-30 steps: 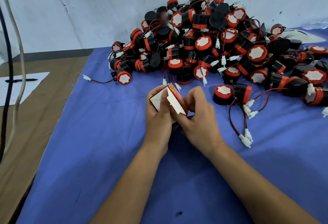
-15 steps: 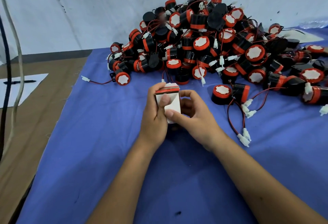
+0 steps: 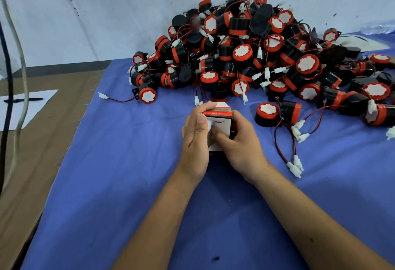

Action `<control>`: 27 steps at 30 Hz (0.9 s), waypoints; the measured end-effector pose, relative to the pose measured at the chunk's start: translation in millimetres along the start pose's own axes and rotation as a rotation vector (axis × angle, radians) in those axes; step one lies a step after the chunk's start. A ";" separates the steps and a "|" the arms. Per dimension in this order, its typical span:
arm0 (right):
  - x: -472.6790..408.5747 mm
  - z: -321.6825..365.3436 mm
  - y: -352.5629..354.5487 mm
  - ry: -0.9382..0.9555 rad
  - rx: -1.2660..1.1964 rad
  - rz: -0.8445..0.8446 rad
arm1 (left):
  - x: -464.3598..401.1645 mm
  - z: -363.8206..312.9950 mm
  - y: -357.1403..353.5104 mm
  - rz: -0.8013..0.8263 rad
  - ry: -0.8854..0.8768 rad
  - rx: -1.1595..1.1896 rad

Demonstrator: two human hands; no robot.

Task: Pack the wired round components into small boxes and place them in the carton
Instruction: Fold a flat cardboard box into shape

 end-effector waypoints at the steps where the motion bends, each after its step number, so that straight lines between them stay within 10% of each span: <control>1: 0.3 -0.4 1.0 0.003 0.012 -0.010 | -0.1 -1.0 -0.8 -0.002 0.002 -0.009; 11: 4.7 13.6 5.6 0.088 0.033 0.195 | 3.0 -3.8 14.1 -0.019 0.101 0.223; 17: 3.9 24.8 -5.6 0.222 1.235 0.076 | 0.8 -5.6 24.2 -0.004 0.088 -0.081; 21: 8.0 24.1 -24.3 0.320 1.076 0.248 | 5.6 8.9 29.6 -0.200 0.205 -0.150; 27: 10.0 23.5 -1.0 0.311 0.745 -0.111 | 2.5 18.7 46.9 -0.309 0.250 -0.220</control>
Point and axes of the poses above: each hand's wrist, its own x-axis away from the middle knuckle, its own y-axis out of the back of the hand, z = x × y, the point moved 4 cm from there along -x, towards the middle knuckle, and after that the axes turned 14 degrees about z, right-handed, at the moved point
